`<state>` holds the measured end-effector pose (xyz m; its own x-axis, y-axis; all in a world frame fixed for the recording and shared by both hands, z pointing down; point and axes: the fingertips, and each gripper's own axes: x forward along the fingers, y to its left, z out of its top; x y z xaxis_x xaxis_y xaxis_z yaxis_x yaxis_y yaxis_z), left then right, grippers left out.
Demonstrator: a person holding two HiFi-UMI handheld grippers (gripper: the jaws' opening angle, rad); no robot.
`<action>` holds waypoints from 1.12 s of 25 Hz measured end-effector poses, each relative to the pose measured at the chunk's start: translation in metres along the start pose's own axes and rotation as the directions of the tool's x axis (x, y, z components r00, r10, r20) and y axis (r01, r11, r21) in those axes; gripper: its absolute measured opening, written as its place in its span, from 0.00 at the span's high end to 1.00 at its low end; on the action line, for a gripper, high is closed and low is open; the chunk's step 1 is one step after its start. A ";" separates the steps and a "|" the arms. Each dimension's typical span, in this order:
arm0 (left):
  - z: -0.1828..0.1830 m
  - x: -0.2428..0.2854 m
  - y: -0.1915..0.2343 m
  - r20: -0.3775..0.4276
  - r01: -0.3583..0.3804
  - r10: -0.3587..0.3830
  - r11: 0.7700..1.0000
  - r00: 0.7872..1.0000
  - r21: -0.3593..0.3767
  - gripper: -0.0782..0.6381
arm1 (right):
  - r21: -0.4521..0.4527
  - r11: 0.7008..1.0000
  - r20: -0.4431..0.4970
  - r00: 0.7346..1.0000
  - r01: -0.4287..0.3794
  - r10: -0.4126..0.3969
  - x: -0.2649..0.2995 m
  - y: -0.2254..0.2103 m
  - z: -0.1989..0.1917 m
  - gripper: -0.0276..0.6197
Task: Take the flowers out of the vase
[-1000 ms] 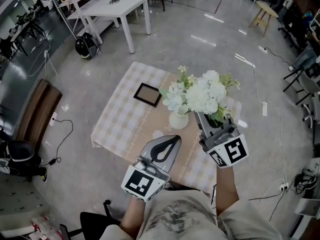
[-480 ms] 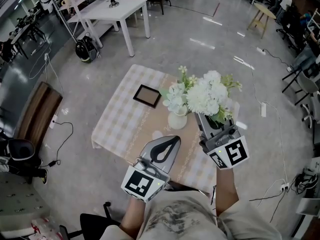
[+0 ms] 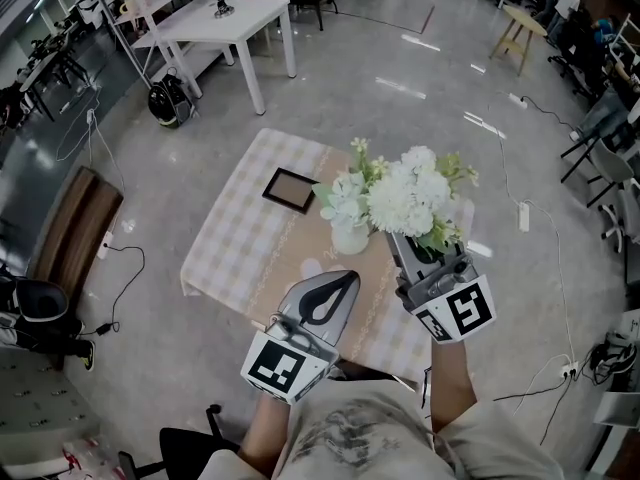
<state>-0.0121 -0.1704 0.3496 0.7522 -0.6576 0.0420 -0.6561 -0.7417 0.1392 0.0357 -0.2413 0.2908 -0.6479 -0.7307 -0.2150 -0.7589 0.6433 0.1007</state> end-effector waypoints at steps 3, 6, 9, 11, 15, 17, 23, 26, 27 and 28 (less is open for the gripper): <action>-0.004 -0.004 -0.004 0.007 0.003 -0.003 1.000 1.000 0.009 0.88 | 0.001 1.000 -0.011 1.000 -0.002 0.002 -0.008 0.008 -0.005 0.82; -0.005 -0.007 -0.005 0.020 0.003 -0.003 1.000 1.000 0.026 0.88 | 0.006 1.000 -0.021 1.000 -0.009 0.009 -0.013 0.014 -0.008 0.82; -0.012 -0.011 -0.006 0.026 -0.001 0.000 0.999 1.000 0.036 0.88 | 0.011 1.000 -0.027 0.999 -0.016 0.016 -0.020 0.022 -0.016 0.82; -0.009 -0.010 -0.005 0.018 -0.003 0.003 1.000 1.000 0.025 0.88 | 0.018 1.000 -0.034 0.999 -0.019 0.020 -0.020 0.024 -0.016 0.82; 0.005 -0.007 -0.004 0.015 -0.007 0.007 1.000 1.000 0.019 0.88 | 0.031 0.999 -0.051 0.998 -0.022 0.023 -0.019 0.023 -0.009 0.82; 0.005 -0.007 -0.004 0.022 -0.008 0.007 1.000 1.000 0.029 0.88 | 0.036 0.999 -0.059 0.998 -0.022 0.024 -0.022 0.025 -0.011 0.82; 0.006 -0.007 -0.002 0.023 -0.007 0.007 1.000 1.000 0.029 0.88 | 0.054 0.998 -0.082 0.996 -0.017 0.021 -0.028 0.029 -0.019 0.82; 0.006 -0.007 -0.002 0.022 -0.010 0.010 1.000 1.000 0.028 0.88 | 0.062 0.998 -0.088 0.996 -0.015 0.020 -0.029 0.030 -0.021 0.82; 0.005 -0.008 -0.002 0.021 -0.011 0.010 1.000 1.000 0.027 0.88 | 0.064 0.998 -0.089 0.996 -0.015 0.020 -0.030 0.030 -0.022 0.82; 0.004 -0.008 -0.002 0.018 -0.012 0.011 1.000 1.000 0.023 0.88 | 0.066 0.998 -0.091 0.996 -0.015 0.021 -0.031 0.030 -0.023 0.82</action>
<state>-0.0165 -0.1642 0.3451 0.7437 -0.6680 0.0262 -0.6660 -0.7369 0.1156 0.0313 -0.2044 0.3233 -0.6670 -0.7347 -0.1238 -0.7431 0.6680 0.0397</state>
